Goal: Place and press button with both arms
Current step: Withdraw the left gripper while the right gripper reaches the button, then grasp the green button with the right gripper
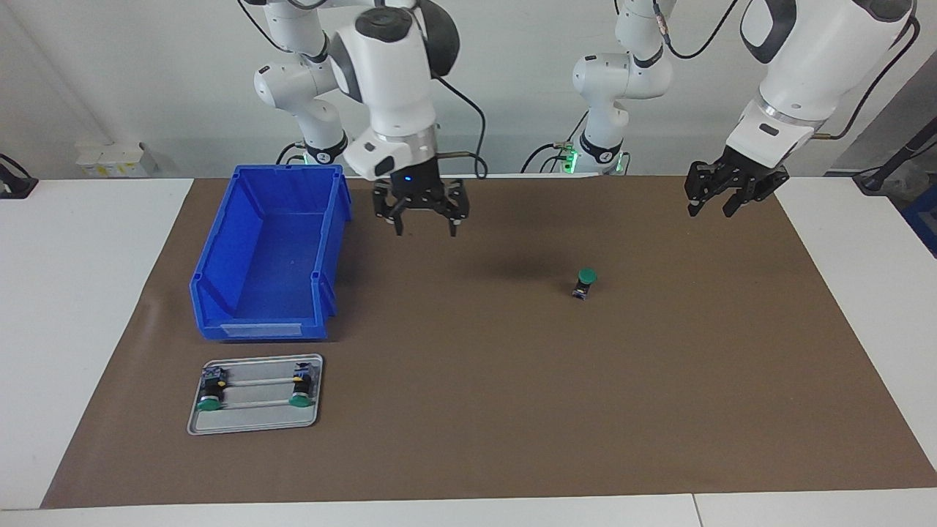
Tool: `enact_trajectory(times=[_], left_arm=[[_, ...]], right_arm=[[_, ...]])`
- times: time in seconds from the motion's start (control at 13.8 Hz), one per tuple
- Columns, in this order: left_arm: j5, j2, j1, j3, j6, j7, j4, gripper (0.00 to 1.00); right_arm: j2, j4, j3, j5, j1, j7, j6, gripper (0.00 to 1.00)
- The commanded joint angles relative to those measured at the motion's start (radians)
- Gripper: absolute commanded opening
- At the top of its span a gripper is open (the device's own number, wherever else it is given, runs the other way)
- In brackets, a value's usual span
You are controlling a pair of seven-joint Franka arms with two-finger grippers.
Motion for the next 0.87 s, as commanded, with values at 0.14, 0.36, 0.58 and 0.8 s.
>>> enact_trajectory(times=[0.14,0.36,0.58,0.8], left_arm=[[-0.004,-0.033,0.014,-0.001,0.068,0.013,-0.1,1.0],[0.027,-0.052,0.016,-0.001,0.068,0.045,-0.151,1.0],[0.031,-0.063,0.017,-0.001,0.068,0.045,-0.169,1.0],[0.031,-0.066,0.025,-0.001,0.061,0.045,-0.171,1.0]], right_arm=[[0.254,0.198,0.0,0.028,0.139,0.206,0.15,1.0],[0.412,0.285,0.024,0.04,0.193,0.311,0.231,1.0],[0.495,0.356,0.024,0.04,0.228,0.333,0.287,1.0],[0.509,0.352,0.024,0.037,0.273,0.34,0.328,1.0]])
